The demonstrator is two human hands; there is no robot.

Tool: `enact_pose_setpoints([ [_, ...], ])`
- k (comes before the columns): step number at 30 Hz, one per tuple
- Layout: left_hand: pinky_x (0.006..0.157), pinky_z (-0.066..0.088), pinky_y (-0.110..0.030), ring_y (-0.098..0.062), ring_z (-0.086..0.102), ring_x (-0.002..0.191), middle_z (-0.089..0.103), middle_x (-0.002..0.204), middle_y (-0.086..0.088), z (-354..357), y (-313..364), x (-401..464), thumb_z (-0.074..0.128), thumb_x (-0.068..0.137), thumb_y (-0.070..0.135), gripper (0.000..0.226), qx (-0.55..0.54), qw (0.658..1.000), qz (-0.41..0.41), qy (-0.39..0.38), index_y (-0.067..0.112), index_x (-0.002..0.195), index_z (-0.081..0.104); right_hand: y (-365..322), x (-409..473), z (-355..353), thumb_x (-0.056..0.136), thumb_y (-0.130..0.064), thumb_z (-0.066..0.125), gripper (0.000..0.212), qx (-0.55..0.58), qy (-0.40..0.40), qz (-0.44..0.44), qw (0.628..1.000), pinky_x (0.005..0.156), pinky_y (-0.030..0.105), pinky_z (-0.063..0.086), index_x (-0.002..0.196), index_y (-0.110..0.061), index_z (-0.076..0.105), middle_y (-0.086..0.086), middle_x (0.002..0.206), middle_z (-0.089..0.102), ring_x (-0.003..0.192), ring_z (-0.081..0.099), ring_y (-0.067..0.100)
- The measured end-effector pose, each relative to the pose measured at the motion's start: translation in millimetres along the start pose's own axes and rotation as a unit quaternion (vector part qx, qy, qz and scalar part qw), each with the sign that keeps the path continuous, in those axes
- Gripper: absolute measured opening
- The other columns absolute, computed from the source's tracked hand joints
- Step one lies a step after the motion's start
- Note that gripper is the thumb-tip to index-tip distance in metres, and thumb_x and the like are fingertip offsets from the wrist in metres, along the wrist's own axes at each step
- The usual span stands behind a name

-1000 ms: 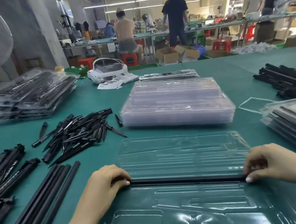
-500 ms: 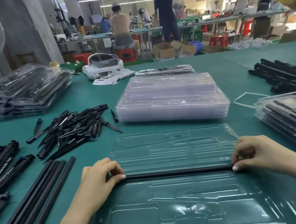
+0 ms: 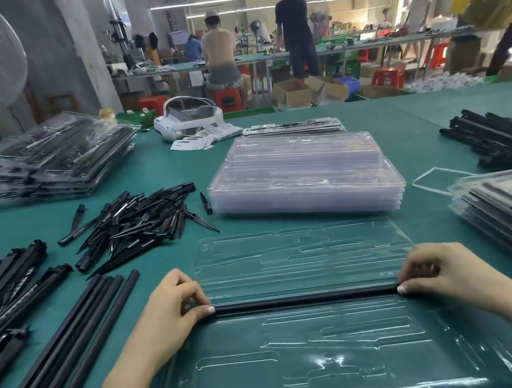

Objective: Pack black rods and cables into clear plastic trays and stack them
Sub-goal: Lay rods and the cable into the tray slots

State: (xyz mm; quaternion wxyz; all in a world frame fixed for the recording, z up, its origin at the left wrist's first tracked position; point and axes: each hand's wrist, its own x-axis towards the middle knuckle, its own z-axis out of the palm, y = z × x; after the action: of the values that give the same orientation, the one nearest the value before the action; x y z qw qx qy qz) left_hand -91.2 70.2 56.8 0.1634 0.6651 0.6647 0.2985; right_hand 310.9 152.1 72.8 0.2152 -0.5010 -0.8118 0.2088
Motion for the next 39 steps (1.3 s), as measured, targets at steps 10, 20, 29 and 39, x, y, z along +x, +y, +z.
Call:
enact_pose_setpoints([
  [10,0.071,0.046,-0.025,-0.014,0.053,0.078,0.049,0.087,0.007,1,0,0,0.077,0.078,0.012,0.025,0.001,1.0,0.005,-0.001,0.024,0.063,0.06,-7,2,7,0.069,-0.029,0.084,0.022,-0.015,-0.001,0.008,1.0,0.056,0.013,0.039,0.055,-0.032,0.066,-0.016,0.064,0.063,0.065,0.056,0.005],
  [20,0.07,0.037,-0.014,0.001,0.044,0.087,0.052,0.08,0.012,7,0,0,0.073,0.082,0.021,0.026,0.033,0.999,0.02,0.01,0.028,0.065,0.054,-12,3,10,0.072,-0.024,0.082,0.034,-0.039,-0.017,0.016,0.999,0.052,0.014,0.037,0.051,-0.034,0.057,-0.019,0.053,0.059,0.055,0.053,0.001],
  [29,0.07,0.031,-0.011,0.0,0.037,0.088,0.048,0.078,0.015,14,8,0,0.062,0.089,0.025,0.023,0.065,0.996,0.035,0.042,0.023,0.07,0.048,-11,3,15,0.077,-0.031,0.077,0.027,-0.058,-0.013,0.01,0.998,0.054,0.016,0.038,0.058,-0.029,0.057,-0.016,0.061,0.06,0.057,0.051,0.004],
  [39,0.071,0.032,-0.014,-0.001,0.036,0.089,0.047,0.076,0.015,18,7,0,0.061,0.089,0.024,0.026,0.064,0.996,0.031,0.056,0.023,0.069,0.046,-18,2,20,0.087,-0.038,0.065,0.023,-0.097,-0.034,0.025,0.994,0.059,0.018,0.039,0.07,-0.032,0.05,-0.006,0.062,0.055,0.059,0.049,0.003],
])
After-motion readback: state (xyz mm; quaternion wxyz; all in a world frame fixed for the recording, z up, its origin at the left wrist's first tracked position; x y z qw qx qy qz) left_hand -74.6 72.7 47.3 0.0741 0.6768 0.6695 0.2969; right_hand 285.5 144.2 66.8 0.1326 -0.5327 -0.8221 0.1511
